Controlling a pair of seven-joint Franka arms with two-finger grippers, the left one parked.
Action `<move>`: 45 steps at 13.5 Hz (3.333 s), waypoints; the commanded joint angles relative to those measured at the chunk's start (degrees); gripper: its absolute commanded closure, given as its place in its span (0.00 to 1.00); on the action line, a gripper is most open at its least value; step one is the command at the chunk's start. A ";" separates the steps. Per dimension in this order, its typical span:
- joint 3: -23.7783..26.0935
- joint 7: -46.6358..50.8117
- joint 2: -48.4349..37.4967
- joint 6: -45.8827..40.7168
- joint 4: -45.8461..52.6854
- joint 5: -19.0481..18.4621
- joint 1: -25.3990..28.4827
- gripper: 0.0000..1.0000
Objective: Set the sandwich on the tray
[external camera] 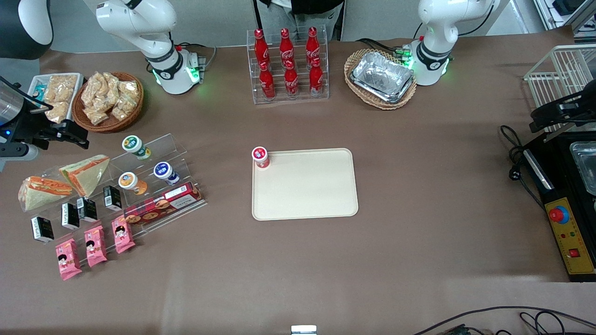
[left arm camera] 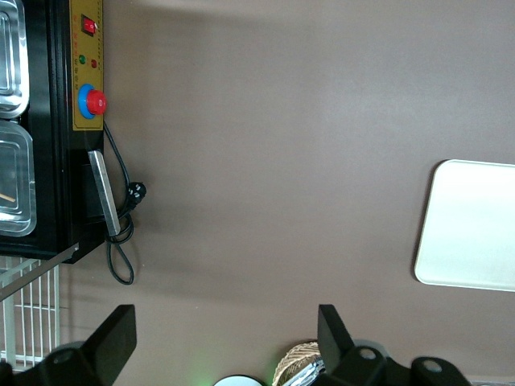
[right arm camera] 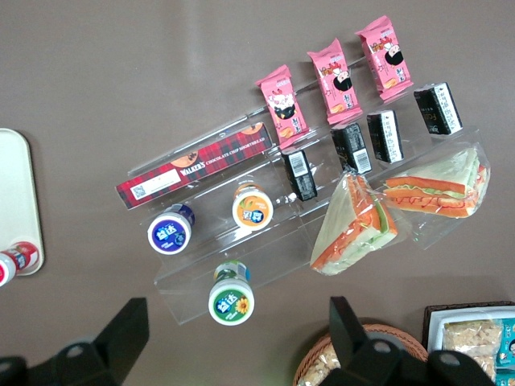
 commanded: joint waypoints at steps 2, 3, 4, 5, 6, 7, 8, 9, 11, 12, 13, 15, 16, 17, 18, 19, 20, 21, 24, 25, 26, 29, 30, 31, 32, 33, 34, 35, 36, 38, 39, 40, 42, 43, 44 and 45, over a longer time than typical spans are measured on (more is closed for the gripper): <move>0.15 0.51 0.15 -0.95 0.70 0.72 0.03 0.00; 0.15 0.60 0.15 -1.21 0.70 0.73 0.03 0.00; 0.15 0.60 0.24 -1.21 0.79 0.73 -0.06 0.00; 0.07 0.60 0.33 -1.12 0.79 0.81 -0.06 0.00; 0.06 0.60 0.42 -1.12 0.79 0.82 -0.15 0.00; -0.02 0.34 0.50 -1.47 0.79 1.42 -0.41 0.00; -0.28 0.60 0.85 -1.65 1.40 3.08 -0.59 0.00; -0.46 0.69 1.55 -2.00 1.75 3.54 -0.85 0.00; -1.34 0.51 1.12 -0.96 2.19 3.45 -3.82 0.00; -1.34 0.52 1.38 -0.86 2.80 3.63 -4.54 0.00; -1.86 0.60 1.65 -0.69 2.81 3.63 -4.54 0.00; -1.87 0.60 1.82 -0.51 2.90 2.84 -4.46 0.00; -2.04 0.69 1.91 -0.25 2.98 2.84 -4.54 0.00; -2.13 0.60 2.43 1.32 2.90 2.49 -4.63 0.00; -2.39 0.78 3.31 2.03 2.98 1.18 -5.15 0.00; -2.57 0.78 3.75 2.91 2.90 1.17 -6.12 0.00; -2.57 0.08 4.45 3.09 2.90 1.08 -6.82 0.00; -2.66 0.60 5.16 3.18 2.90 1.08 -7.70 0.00; -3.71 0.69 8.14 4.23 3.16 0.20 -10.33 0.00; -4.15 0.69 8.85 5.72 3.16 0.64 -11.56 0.00; -4.33 0.78 9.12 6.69 3.16 0.64 -12.45 0.00; -4.59 4.62 11.13 8.19 3.16 0.64 -16.05 0.00; -4.59 7.69 11.66 8.80 3.16 0.73 -17.19 0.00; -4.59 10.33 12.28 9.42 2.99 0.73 -17.72 0.00; -4.59 13.23 13.07 10.12 2.90 0.81 -17.90 0.00; -4.59 17.09 13.68 11.26 2.64 0.82 -18.69 0.00; -4.51 20.43 14.39 12.92 2.46 1.42 -19.65 0.00; -4.51 23.08 15.35 14.24 2.37 2.21 -20.27 0.00; -4.59 25.71 16.32 15.39 2.28 2.66 -20.45 0.00; -4.51 33.17 17.29 17.85 1.24 2.84 -21.59 0.00; -4.51 36.00 17.38 19.08 0.27 3.45 -21.59 0.00; -4.59 37.85 17.55 19.61 -0.35 3.80 -21.59 0.00; -4.59 43.20 18.34 19.79 -0.62 3.89 -21.59 0.00; -4.59 45.84 18.78 20.40 -0.70 3.89 -21.68 0.00; -4.51 47.26 19.05 21.02 -1.05 4.33 -22.55 0.00; -4.59 47.97 19.14 21.55 -1.49 4.85 -22.74 0.00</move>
